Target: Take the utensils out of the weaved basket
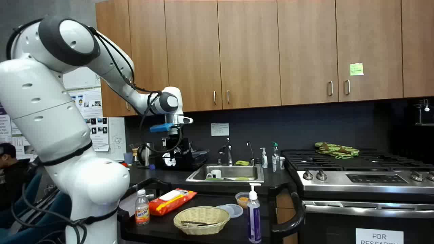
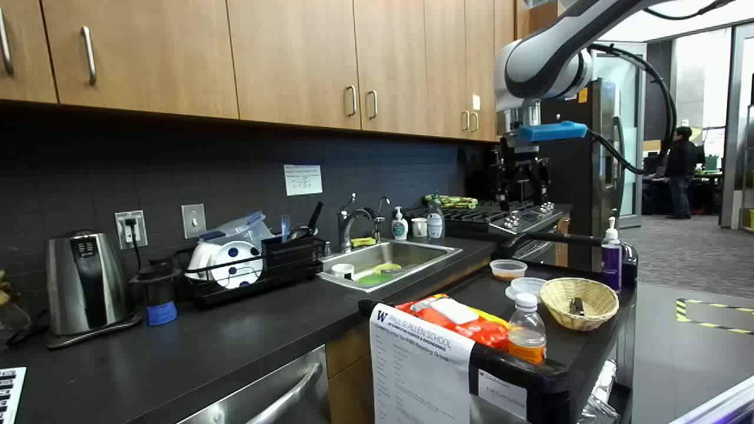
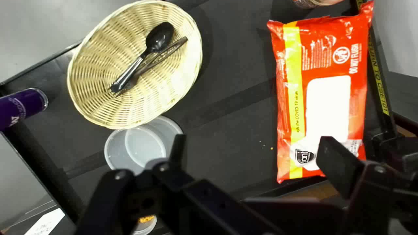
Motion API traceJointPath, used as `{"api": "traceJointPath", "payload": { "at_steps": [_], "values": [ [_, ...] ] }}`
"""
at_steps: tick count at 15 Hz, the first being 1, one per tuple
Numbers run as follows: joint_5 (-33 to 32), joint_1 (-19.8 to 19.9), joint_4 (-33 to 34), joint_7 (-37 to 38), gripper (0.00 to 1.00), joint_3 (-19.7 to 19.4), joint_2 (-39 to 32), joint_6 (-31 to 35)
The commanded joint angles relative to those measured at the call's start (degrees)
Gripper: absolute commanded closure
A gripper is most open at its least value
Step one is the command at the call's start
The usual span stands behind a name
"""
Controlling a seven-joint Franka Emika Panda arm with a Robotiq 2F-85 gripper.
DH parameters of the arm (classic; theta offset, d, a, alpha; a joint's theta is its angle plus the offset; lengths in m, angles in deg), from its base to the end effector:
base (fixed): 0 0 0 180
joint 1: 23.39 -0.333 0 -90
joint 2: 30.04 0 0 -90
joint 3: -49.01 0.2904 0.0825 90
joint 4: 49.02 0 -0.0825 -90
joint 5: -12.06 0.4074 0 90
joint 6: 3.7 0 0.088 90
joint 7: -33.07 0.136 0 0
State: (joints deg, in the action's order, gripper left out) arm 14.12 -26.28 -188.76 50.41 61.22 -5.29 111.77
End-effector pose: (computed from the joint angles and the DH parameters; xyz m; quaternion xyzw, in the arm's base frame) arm 0.4318 0.1165 0.3944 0.9989 -0.0368 0.0078 0.0270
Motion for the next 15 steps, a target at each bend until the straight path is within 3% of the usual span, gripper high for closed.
{"api": "traceJointPath", "payload": {
  "at_steps": [1, 15],
  "values": [
    [-0.35, -0.77, 0.09, 0.27, 0.0, -0.72, -0.08, -0.11],
    [-2.81, 1.41, -1.45, 3.54, 0.0, -1.52, -0.6, 1.72]
  ]
}}
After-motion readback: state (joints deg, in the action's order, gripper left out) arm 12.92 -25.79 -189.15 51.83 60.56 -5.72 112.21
